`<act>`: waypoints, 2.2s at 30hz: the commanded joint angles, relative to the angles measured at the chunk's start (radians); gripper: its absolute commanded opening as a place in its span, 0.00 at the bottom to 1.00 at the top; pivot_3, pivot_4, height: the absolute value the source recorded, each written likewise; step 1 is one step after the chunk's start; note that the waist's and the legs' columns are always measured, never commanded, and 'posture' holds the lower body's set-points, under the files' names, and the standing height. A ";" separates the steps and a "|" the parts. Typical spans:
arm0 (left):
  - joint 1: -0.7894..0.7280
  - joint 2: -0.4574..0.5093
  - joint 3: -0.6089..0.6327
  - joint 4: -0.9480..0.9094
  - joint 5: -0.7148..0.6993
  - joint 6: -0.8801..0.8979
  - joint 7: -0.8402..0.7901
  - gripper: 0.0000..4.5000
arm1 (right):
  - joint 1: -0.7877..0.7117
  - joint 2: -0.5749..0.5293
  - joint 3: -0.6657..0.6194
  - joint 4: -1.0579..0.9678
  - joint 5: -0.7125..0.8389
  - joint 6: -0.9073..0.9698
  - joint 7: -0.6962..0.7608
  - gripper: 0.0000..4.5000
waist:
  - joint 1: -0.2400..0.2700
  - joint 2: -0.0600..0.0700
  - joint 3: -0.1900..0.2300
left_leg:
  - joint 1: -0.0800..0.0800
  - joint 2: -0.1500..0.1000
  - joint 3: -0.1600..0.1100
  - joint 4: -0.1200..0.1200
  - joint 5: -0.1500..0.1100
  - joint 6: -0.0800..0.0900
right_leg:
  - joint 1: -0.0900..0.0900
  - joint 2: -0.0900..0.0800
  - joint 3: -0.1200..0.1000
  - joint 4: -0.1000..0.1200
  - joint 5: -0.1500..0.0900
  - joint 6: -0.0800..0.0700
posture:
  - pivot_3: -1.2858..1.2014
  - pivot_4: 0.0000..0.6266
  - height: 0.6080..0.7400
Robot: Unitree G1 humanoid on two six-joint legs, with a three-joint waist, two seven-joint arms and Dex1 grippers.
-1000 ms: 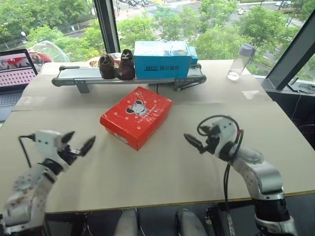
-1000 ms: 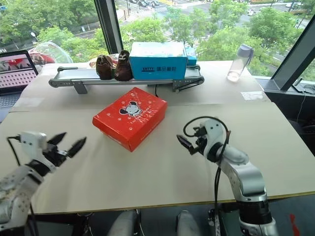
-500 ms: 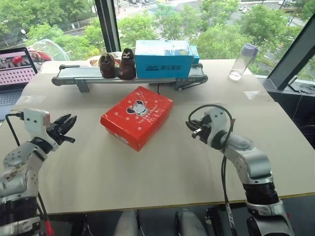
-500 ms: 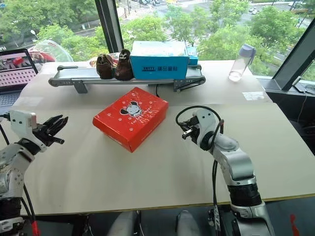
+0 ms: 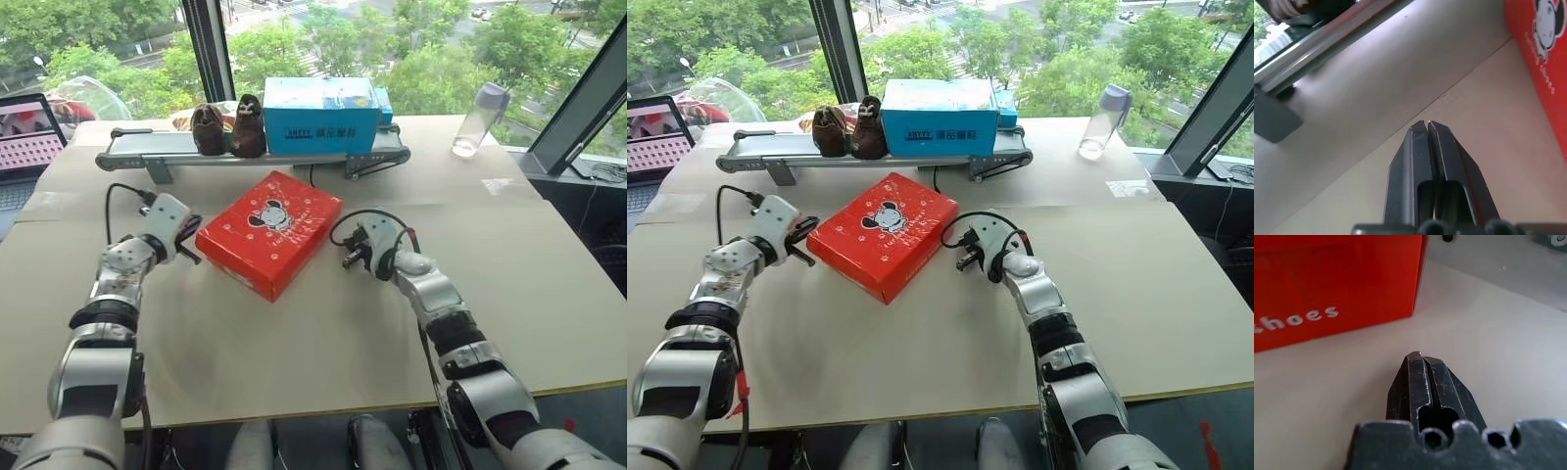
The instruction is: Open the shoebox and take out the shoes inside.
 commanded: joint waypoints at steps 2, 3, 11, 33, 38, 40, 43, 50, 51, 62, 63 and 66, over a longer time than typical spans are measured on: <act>-0.063 -0.076 0.028 0.049 -0.048 -0.043 -0.112 0.02 | -0.103 0.047 -0.025 0.107 -0.009 -0.092 -0.006 0.00 | 0.002 0.000 0.000 | 0.000 0.000 0.000 0.000 0.000 0.000 | 0.000 0.000 0.000 0.001 0.000 0.000 | 0.52 0.24 1.00; -0.065 -0.094 0.034 0.049 -0.062 -0.038 -0.147 0.02 | -0.115 0.056 -0.027 0.121 -0.008 -0.100 -0.004 0.00 | 0.002 0.000 0.000 | 0.000 0.000 0.000 0.000 0.000 0.000 | 0.000 0.000 0.000 0.001 0.000 0.000 | 0.52 0.24 1.00; 0.058 -0.172 0.060 -0.205 -0.184 0.085 -0.342 0.02 | -0.056 0.068 -0.030 -0.012 0.009 -0.046 0.049 0.00 | 0.005 0.000 0.000 | -0.001 0.000 0.000 0.003 0.000 0.000 | 0.000 0.000 0.000 0.003 0.000 0.000 | 0.52 0.24 1.00; 0.911 -0.118 0.115 -1.506 -0.446 0.806 -0.114 0.02 | 0.484 -0.213 -0.088 -0.850 0.070 0.466 0.119 0.00 | 0.006 0.000 0.000 | 0.010 0.001 -0.001 0.004 -0.005 -0.009 | 0.001 -0.001 0.001 0.012 -0.013 -0.010 | 0.52 0.24 1.00; 0.802 -0.021 0.198 -1.365 -0.460 0.760 -0.166 0.07 | 0.463 -0.292 -0.145 -0.781 0.099 0.392 0.178 0.00 | 0.008 0.000 0.000 | 0.010 0.001 -0.001 0.005 -0.005 -0.009 | 0.002 -0.001 0.001 0.011 -0.012 -0.010 | 0.52 0.24 1.00; 0.756 0.031 0.257 -1.330 -0.508 0.767 -0.208 0.14 | 0.457 -0.331 -0.196 -0.775 0.130 0.364 0.209 0.12 | 0.008 0.000 0.001 | 0.009 0.001 0.000 0.005 -0.005 -0.008 | 0.003 -0.001 0.002 0.011 -0.012 -0.009 | 0.52 0.24 1.00; 0.708 0.108 0.313 -1.307 -0.557 0.782 -0.269 0.39 | 0.447 -0.380 -0.258 -0.755 0.166 0.332 0.250 0.34 | 0.008 0.000 0.001 | 0.005 0.001 0.000 0.005 0.000 -0.001 | 0.001 0.000 0.002 0.011 -0.013 -0.009 | 0.52 0.24 1.00; 0.625 0.353 0.350 -1.396 -0.741 0.940 -0.489 0.93 | 0.446 -0.442 -0.244 -0.723 0.221 0.259 0.395 0.86 | 0.005 -0.002 0.002 | 0.005 0.001 -0.001 0.000 -0.002 -0.002 | 0.001 0.000 0.002 0.012 -0.017 -0.002 | 0.52 0.24 1.00; 0.595 0.389 0.353 -1.405 -0.766 0.970 -0.504 1.00 | 0.448 -0.440 -0.225 -0.722 0.222 0.252 0.415 0.94 | 0.005 -0.002 0.002 | 0.006 0.001 -0.001 0.000 -0.002 -0.002 | 0.001 0.000 0.002 0.012 -0.017 -0.002 | 0.52 0.24 1.00; 0.468 0.739 0.415 -1.468 -0.942 1.214 -0.673 1.00 | 0.382 -0.426 -0.058 -0.671 0.197 0.209 0.542 0.94 | 0.002 -0.004 0.005 | 0.006 0.001 0.000 0.004 -0.002 -0.002 | 0.001 0.000 0.003 0.013 -0.019 -0.008 | 0.52 0.24 1.00; 0.465 0.755 0.422 -1.469 -0.951 1.228 -0.679 1.00 | 0.373 -0.425 -0.055 -0.671 0.202 0.213 0.550 0.87 | 0.002 -0.004 0.005 | 0.006 0.001 0.000 0.004 -0.002 -0.002 | 0.001 0.000 0.003 0.013 -0.019 -0.008 | 0.52 0.24 1.00; 0.453 0.811 0.455 -1.480 -0.990 1.277 -0.703 1.00 | 0.309 -0.409 -0.025 -0.663 0.212 0.214 0.586 0.66 | 0.003 -0.005 0.006 | 0.006 0.001 0.000 0.003 -0.002 -0.002 | 0.000 0.000 0.003 0.013 -0.019 -0.009 | 0.52 0.24 1.00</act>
